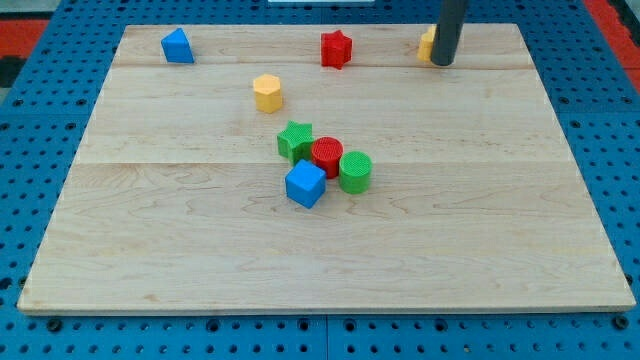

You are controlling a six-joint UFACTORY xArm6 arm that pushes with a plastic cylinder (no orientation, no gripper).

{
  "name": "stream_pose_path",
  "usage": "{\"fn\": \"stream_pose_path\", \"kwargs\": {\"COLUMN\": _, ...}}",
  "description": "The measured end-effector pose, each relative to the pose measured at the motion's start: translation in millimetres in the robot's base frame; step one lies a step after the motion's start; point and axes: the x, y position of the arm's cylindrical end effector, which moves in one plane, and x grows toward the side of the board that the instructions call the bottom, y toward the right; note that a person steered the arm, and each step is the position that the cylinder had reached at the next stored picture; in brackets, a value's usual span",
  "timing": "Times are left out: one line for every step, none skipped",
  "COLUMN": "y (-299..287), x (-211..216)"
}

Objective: Push the blue cube to the bottom of the blue triangle

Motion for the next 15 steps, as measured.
{"fn": "stream_pose_path", "kwargs": {"y": 12.5, "x": 0.0}}
{"fn": "stream_pose_path", "kwargs": {"y": 23.3, "x": 0.0}}
{"fn": "stream_pose_path", "kwargs": {"y": 33.7, "x": 0.8}}
{"fn": "stream_pose_path", "kwargs": {"y": 44.2, "x": 13.3}}
{"fn": "stream_pose_path", "kwargs": {"y": 50.2, "x": 27.3}}
{"fn": "stream_pose_path", "kwargs": {"y": 42.7, "x": 46.2}}
{"fn": "stream_pose_path", "kwargs": {"y": 20.4, "x": 61.4}}
{"fn": "stream_pose_path", "kwargs": {"y": -4.6, "x": 94.5}}
{"fn": "stream_pose_path", "kwargs": {"y": -11.5, "x": 146.5}}
{"fn": "stream_pose_path", "kwargs": {"y": -37.0, "x": 204.6}}
{"fn": "stream_pose_path", "kwargs": {"y": -118.6, "x": 223.1}}
{"fn": "stream_pose_path", "kwargs": {"y": -197.4, "x": 216.3}}
{"fn": "stream_pose_path", "kwargs": {"y": -258.3, "x": 216.0}}
{"fn": "stream_pose_path", "kwargs": {"y": -278.1, "x": 191.3}}
{"fn": "stream_pose_path", "kwargs": {"y": -268.4, "x": 185.3}}
